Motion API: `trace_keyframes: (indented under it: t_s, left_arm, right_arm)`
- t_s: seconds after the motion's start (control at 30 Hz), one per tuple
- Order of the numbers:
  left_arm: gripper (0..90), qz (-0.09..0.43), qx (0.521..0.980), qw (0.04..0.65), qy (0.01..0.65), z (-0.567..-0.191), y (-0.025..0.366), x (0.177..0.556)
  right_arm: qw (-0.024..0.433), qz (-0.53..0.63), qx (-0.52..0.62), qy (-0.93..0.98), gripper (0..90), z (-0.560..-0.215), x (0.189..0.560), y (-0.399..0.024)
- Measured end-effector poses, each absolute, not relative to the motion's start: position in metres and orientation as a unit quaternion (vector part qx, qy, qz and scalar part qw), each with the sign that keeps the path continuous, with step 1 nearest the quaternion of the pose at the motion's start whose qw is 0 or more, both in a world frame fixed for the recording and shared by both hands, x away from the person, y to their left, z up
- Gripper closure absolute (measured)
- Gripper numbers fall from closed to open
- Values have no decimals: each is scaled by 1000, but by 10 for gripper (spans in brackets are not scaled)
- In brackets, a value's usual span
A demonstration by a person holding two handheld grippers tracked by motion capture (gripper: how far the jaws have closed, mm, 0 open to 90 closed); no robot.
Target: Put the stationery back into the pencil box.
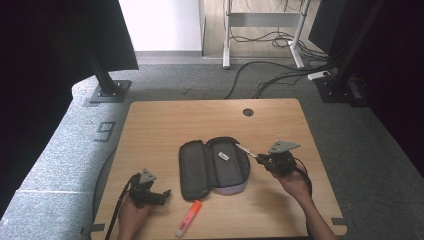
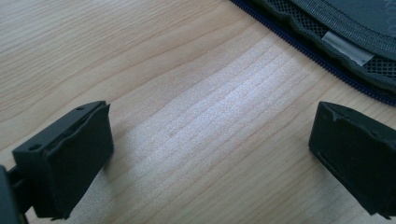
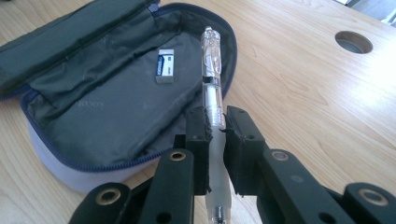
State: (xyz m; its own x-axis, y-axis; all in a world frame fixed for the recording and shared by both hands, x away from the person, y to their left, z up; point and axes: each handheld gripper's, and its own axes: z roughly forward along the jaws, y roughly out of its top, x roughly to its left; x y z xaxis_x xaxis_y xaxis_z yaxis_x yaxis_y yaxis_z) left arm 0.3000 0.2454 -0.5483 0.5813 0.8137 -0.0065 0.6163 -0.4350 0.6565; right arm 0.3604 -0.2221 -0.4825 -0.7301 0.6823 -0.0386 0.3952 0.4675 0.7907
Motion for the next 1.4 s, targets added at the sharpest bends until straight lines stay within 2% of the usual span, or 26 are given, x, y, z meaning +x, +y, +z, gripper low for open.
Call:
trace_keyframes:
  t_s: [1.4]
  left_arm:
    - [0,158,832,313,430,-548,245,300]
  right_arm:
    - [179,389,306,850,784,-498,381,-166]
